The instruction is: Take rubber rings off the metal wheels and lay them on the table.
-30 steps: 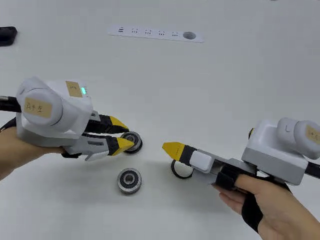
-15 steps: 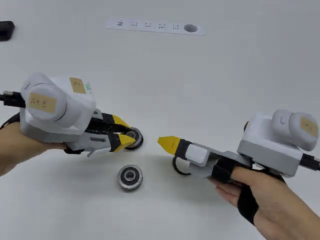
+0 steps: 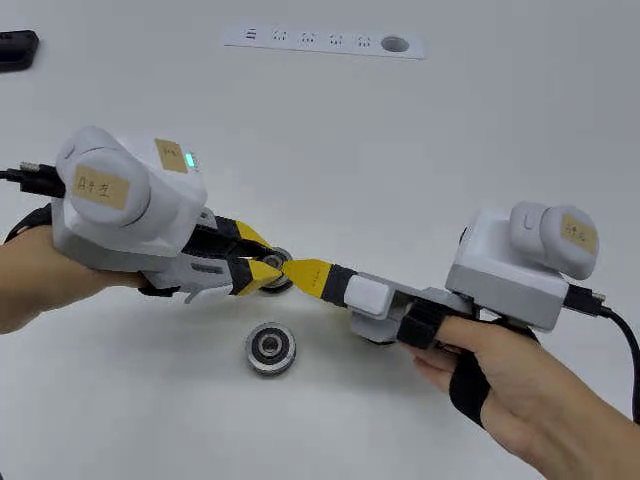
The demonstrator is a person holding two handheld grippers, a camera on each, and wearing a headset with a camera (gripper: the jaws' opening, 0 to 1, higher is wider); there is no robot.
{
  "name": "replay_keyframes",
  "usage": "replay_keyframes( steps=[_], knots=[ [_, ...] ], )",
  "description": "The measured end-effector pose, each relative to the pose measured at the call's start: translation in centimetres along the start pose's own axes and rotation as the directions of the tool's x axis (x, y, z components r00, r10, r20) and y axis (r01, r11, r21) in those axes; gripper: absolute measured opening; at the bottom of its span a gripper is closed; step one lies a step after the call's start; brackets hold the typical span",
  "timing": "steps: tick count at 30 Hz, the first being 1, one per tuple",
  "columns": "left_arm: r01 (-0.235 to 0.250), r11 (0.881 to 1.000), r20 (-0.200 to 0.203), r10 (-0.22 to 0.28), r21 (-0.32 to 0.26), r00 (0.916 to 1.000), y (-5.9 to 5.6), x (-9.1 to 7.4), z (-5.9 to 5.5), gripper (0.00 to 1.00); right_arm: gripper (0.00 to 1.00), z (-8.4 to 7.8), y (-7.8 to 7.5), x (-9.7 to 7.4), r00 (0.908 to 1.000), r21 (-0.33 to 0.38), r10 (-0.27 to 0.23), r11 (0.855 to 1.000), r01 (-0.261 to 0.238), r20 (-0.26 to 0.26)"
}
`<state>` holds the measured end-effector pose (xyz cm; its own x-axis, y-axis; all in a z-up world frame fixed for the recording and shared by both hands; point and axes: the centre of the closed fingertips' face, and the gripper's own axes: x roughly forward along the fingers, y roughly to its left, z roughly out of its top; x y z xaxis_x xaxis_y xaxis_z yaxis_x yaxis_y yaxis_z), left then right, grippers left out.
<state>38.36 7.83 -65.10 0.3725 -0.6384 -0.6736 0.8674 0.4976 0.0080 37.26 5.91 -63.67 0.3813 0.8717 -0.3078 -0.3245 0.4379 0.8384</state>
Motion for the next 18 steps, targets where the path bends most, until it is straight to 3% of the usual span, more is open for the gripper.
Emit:
replay_keyframes(
  steps=[9, 18],
  knots=[
    [0.007, 1.000, 0.009, -0.008, 0.011, 0.9999, 0.0, 0.0, 0.0, 0.13, 0.43, -0.1, -0.2, 1.3, 0.9998, 0.020, -0.005, 1.000, 0.006, -0.022],
    [0.011, 1.000, 0.012, -0.011, 0.018, 0.9999, 0.0, 0.0, 0.0, 0.13, 0.43, -0.1, 0.2, 1.8, 0.9997, 0.027, 0.008, 1.000, -0.007, -0.021]
  ],
)
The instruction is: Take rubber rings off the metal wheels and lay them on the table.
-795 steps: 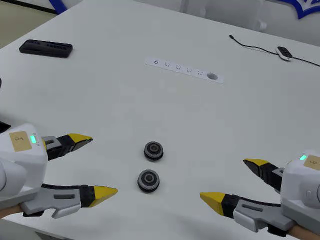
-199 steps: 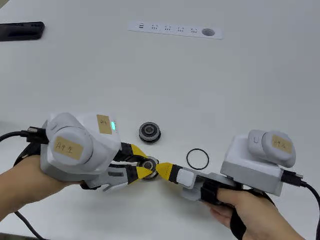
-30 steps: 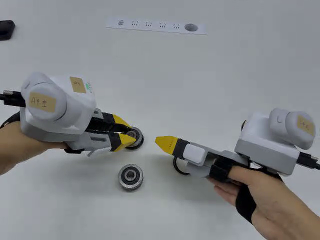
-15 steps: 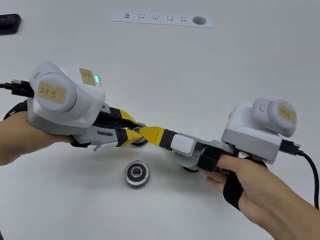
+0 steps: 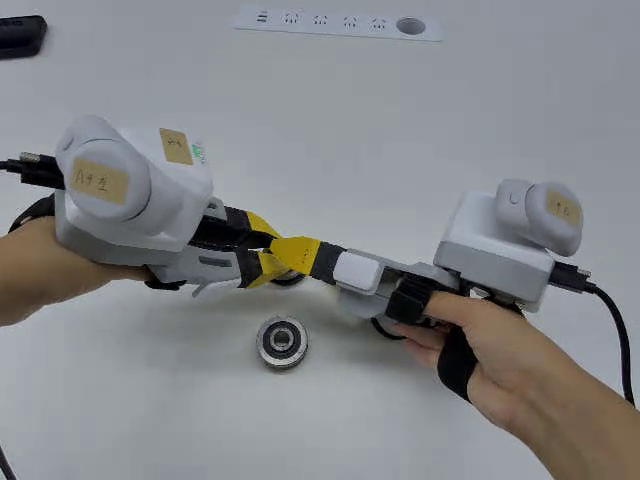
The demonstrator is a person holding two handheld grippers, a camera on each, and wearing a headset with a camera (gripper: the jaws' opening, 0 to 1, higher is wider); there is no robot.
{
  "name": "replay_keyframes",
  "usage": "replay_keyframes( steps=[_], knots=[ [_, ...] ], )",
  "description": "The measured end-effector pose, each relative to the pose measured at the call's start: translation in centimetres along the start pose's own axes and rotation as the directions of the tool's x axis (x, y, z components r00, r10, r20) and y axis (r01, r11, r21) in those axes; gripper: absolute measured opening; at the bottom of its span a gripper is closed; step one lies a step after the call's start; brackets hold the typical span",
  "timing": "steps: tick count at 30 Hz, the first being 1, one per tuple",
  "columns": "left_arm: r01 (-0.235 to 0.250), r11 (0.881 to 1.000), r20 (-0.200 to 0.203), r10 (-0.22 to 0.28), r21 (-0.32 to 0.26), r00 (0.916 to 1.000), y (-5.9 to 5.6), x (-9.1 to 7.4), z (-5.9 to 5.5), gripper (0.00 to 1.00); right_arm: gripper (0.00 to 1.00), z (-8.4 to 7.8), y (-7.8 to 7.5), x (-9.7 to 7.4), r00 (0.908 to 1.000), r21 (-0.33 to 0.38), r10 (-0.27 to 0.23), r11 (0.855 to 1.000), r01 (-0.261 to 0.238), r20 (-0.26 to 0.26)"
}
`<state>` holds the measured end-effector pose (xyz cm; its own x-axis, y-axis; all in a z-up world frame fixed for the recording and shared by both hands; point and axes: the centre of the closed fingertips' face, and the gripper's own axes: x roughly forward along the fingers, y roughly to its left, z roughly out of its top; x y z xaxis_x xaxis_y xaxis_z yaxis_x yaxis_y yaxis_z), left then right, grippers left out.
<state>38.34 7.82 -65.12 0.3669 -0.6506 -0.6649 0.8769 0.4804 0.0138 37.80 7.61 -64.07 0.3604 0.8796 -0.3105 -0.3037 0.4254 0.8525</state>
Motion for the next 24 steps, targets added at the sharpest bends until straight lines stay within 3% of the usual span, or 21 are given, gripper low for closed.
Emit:
replay_keyframes(
  steps=[9, 19, 24],
  knots=[
    [-0.001, 1.000, -0.004, 0.001, 0.004, 1.0000, 0.04, 0.00, 0.01, 0.13, 0.42, -0.30, 0.55, 0.16, 0.9999, -0.006, 0.011, 1.000, -0.011, -0.008],
    [-0.003, 1.000, -0.012, 0.003, 0.010, 0.9999, 0.04, 0.01, 0.00, 0.13, 0.41, -0.58, 0.52, 0.29, 0.9997, -0.030, -0.014, 0.999, 0.013, -0.021],
    [-0.004, 1.000, -0.012, 0.004, 0.008, 0.9999, 0.04, 0.01, -0.01, 0.13, 0.42, -0.64, 0.49, 0.24, 0.9996, -0.008, -0.009, 1.000, 0.009, -0.026]
  ],
)
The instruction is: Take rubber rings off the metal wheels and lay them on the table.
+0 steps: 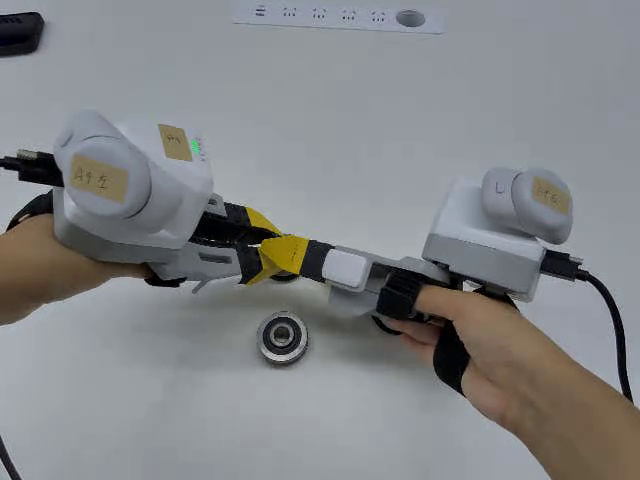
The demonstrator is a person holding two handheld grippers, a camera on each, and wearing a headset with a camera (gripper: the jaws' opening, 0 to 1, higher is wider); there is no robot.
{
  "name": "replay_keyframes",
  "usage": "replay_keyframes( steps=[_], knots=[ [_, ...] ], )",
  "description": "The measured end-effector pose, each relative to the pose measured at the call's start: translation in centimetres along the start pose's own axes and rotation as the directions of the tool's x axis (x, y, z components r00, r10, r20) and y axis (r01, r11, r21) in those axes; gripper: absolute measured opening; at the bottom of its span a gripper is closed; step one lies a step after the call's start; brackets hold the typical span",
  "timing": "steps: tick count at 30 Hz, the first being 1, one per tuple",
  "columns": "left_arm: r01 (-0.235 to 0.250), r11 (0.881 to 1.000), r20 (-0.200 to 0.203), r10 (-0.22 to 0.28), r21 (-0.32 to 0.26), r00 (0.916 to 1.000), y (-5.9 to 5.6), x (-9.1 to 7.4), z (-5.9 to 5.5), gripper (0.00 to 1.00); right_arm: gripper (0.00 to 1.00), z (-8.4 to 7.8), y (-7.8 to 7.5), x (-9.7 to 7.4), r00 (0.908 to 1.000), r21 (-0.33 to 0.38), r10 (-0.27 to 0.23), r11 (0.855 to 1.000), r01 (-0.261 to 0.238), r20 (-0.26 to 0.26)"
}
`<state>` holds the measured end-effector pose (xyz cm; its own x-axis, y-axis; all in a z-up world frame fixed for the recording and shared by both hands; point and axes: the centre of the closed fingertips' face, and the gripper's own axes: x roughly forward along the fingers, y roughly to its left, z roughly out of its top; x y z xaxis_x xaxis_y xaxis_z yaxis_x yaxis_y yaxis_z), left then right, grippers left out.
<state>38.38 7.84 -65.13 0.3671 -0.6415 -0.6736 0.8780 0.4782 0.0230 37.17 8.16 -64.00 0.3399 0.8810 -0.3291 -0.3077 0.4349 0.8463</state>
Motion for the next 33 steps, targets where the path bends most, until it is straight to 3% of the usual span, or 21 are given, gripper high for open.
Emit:
replay_keyframes(
  steps=[12, 16, 19, 23, 33],
  knots=[
    [0.001, 1.000, 0.002, -0.001, -0.003, 1.0000, 0.0, 0.0, -0.1, 0.13, 0.35, 0.5, -0.6, -0.2, 0.9995, -0.007, -0.010, 1.000, 0.010, 0.029],
    [0.001, 1.000, 0.001, -0.001, -0.004, 1.0000, 0.0, 0.0, -0.1, 0.13, 0.26, 0.6, -1.6, 0.2, 0.9988, 0.009, -0.040, 0.999, 0.040, 0.029],
    [0.000, 1.000, 0.000, 0.000, -0.004, 1.0000, 0.0, 0.0, -0.1, 0.13, 0.14, 0.7, -2.6, 0.1, 0.9971, 0.025, -0.072, 0.997, 0.071, 0.026],
    [-0.001, 1.000, 0.001, 0.001, -0.006, 1.0000, 0.0, 0.0, -0.1, 0.13, 0.06, 0.9, -2.9, 0.0, 0.9970, 0.028, -0.073, 0.997, 0.073, 0.025],
    [0.000, 1.000, -0.001, 0.000, -0.004, 1.0000, 0.0, 0.0, 0.0, 0.13, 0.02, 0.8, -2.9, -0.2, 0.9966, 0.041, -0.081, 0.996, 0.080, 0.013]
  ],
)
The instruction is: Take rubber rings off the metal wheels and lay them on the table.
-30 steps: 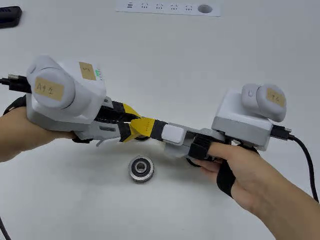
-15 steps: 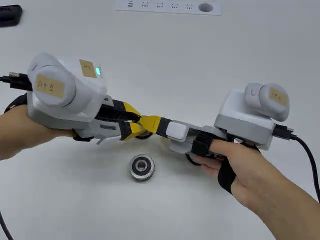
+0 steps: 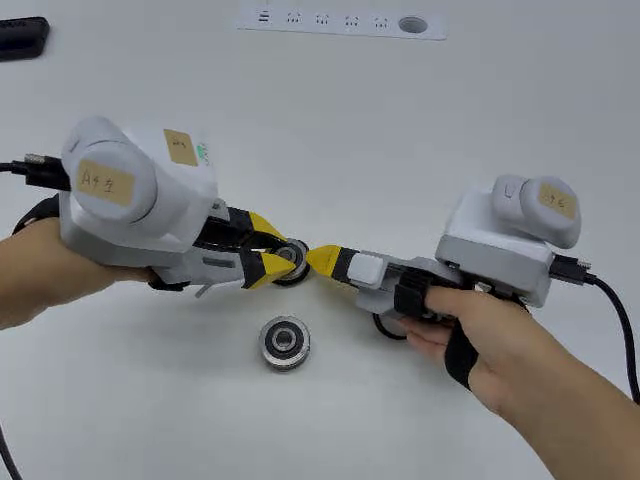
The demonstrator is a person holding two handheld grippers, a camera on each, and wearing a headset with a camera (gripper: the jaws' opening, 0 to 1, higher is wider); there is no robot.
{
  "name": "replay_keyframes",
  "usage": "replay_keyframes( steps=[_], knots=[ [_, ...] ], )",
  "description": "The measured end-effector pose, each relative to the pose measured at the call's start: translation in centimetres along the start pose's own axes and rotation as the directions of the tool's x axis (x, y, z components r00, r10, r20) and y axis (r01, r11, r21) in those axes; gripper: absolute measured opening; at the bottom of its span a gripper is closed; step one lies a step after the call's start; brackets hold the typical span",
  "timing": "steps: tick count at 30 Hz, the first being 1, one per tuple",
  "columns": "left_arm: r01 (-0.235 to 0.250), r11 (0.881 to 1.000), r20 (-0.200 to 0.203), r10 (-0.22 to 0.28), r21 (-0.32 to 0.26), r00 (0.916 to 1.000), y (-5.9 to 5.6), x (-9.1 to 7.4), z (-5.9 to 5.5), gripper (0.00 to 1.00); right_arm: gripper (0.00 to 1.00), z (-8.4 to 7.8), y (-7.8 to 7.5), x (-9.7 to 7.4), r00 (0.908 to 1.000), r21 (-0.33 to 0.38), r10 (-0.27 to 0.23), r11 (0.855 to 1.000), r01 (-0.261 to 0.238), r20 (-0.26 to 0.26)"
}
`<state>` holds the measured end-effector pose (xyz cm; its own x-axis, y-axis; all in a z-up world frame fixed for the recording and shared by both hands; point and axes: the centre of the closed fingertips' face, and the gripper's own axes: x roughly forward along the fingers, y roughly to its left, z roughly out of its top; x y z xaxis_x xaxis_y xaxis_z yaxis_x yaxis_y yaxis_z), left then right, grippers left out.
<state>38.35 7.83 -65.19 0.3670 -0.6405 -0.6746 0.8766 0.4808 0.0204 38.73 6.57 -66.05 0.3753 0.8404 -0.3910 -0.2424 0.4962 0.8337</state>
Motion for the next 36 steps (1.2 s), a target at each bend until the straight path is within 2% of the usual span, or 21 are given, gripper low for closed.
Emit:
replay_keyframes(
  steps=[6, 9, 21, 28, 36],
  knots=[
    [-0.001, 1.000, -0.002, 0.001, 0.001, 1.0000, 0.0, 0.0, 0.0, 0.13, 0.01, -0.1, 0.6, -0.1, 1.0000, -0.016, -0.007, 1.000, 0.007, -0.005],
    [0.000, 1.000, -0.002, 0.000, 0.002, 1.0000, 0.0, 0.0, 0.0, 0.13, 0.01, -0.2, 0.9, -0.1, 0.9999, -0.058, -0.012, 0.998, 0.012, -0.010],
    [-0.002, 1.000, -0.002, 0.002, 0.002, 1.0000, 0.0, 0.0, 0.0, 0.13, 0.01, -0.1, 1.0, 0.4, 0.9995, -0.119, -0.016, 0.993, 0.013, -0.027],
    [-0.005, 1.000, 0.001, 0.005, 0.002, 1.0000, 0.0, 0.0, 0.1, 0.13, 0.01, -0.4, 1.1, 0.7, 0.9991, -0.125, -0.021, 0.992, 0.017, -0.037],
    [-0.006, 1.000, 0.003, 0.006, 0.003, 1.0000, 0.0, -0.1, 0.1, 0.13, 0.01, 0.1, 0.9, 0.2, 0.9997, -0.077, -0.019, 0.997, 0.017, -0.017]
  ],
)
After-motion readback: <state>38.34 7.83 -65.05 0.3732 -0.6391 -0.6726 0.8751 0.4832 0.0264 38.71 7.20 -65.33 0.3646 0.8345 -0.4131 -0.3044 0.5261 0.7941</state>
